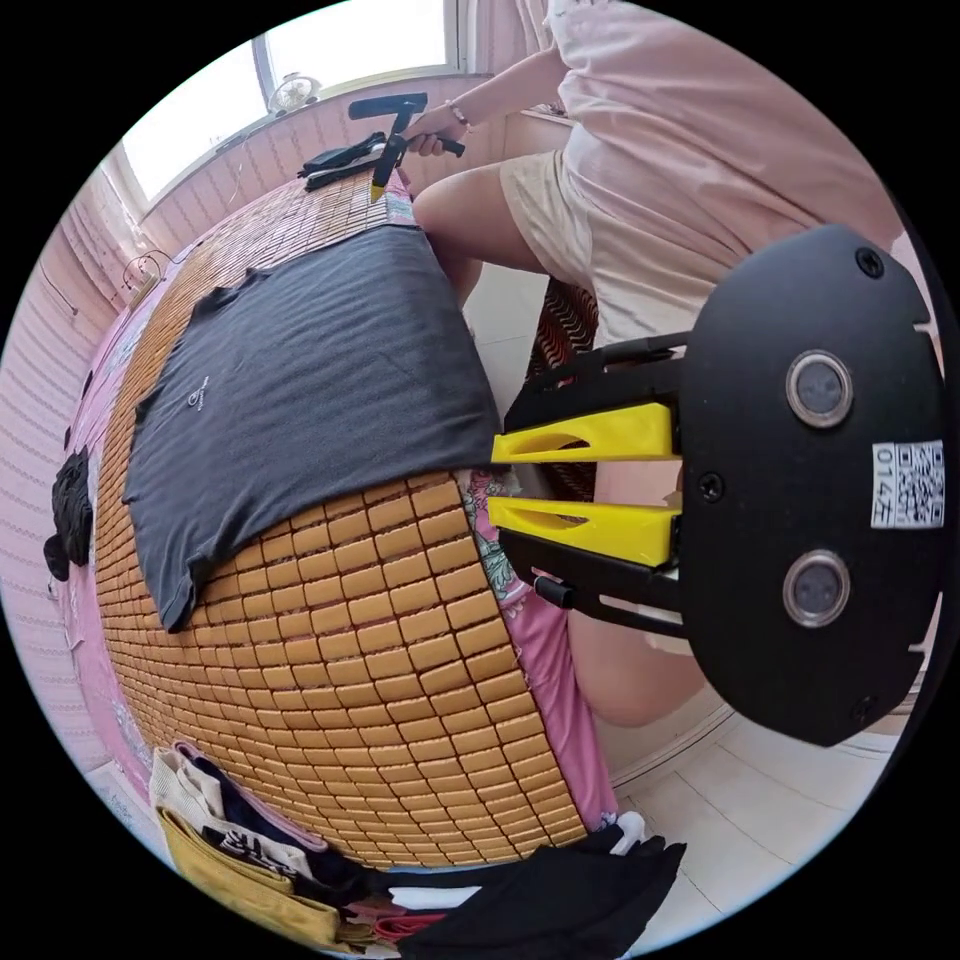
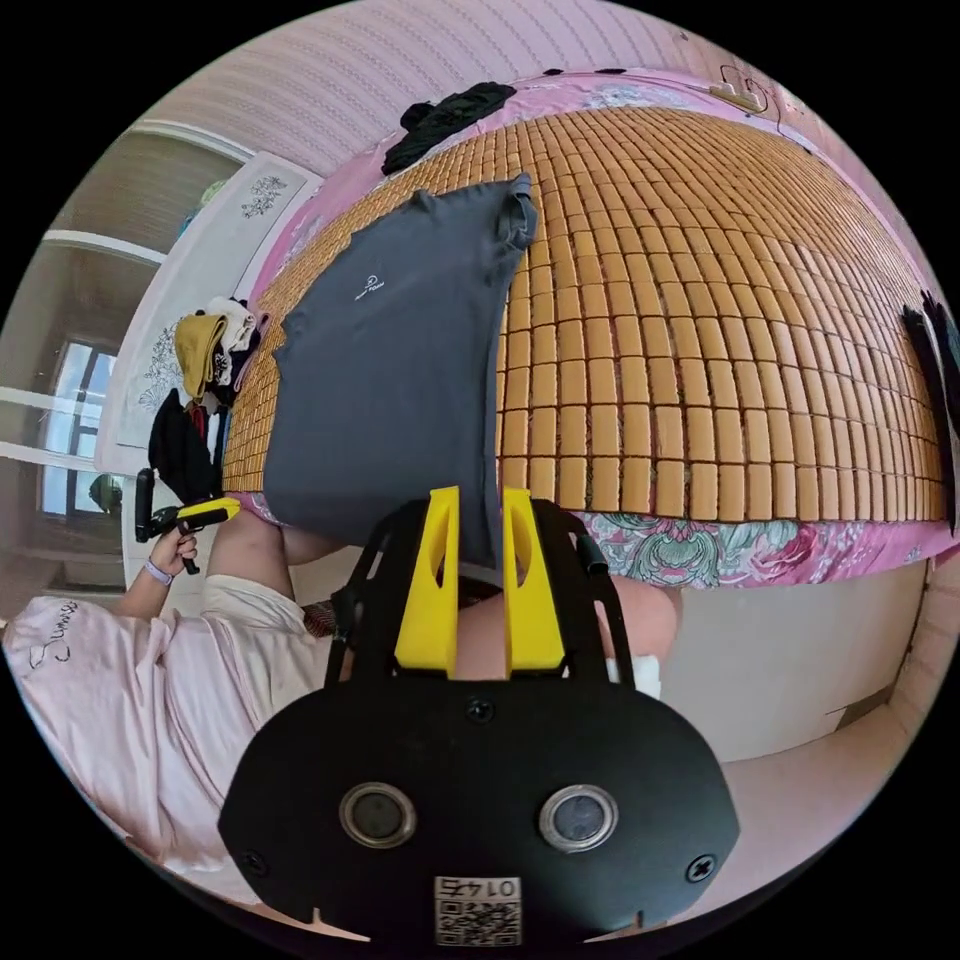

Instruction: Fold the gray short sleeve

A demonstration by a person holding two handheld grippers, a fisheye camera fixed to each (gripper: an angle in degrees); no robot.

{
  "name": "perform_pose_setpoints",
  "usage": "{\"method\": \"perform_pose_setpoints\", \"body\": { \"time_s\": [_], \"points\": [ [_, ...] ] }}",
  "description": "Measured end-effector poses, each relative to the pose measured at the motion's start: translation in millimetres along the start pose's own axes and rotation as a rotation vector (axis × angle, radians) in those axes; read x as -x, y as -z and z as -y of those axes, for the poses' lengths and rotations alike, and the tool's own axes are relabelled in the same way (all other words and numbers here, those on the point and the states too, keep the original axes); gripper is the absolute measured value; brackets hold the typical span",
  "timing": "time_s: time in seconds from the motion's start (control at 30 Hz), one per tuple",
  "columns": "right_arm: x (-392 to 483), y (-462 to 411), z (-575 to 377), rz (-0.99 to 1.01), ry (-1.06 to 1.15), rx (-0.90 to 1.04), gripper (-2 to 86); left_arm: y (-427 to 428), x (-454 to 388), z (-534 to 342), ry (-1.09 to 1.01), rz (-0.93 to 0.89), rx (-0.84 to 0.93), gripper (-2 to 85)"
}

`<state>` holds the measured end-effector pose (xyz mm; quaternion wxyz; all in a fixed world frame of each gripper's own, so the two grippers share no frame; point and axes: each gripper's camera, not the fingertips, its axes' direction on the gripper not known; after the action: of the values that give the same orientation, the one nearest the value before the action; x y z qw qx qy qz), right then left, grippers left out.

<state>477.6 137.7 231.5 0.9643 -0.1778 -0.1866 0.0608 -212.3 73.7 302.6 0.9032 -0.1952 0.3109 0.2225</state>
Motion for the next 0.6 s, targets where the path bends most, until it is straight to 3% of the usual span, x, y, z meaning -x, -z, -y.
{"method": "perform_pose_setpoints", "body": {
  "time_s": [0.27,0.47,0.6],
  "points": [
    [11.5,-26.5,169.6,-0.151,0.010,-0.129,11.7,33.8,90.0,132.3,0.073,0.031,-0.272,5.0],
    [0.8,-63.3,249.5,-0.105,-0.144,-0.113,11.2,16.4,134.7,223.7,0.139,0.023,-0.323,4.9],
    [12.2,-80.4,269.7,-0.102,-0.101,-0.047,3.4,-4.4,153.9,255.7,0.155,0.034,-0.291,5.1]
  ]
}}
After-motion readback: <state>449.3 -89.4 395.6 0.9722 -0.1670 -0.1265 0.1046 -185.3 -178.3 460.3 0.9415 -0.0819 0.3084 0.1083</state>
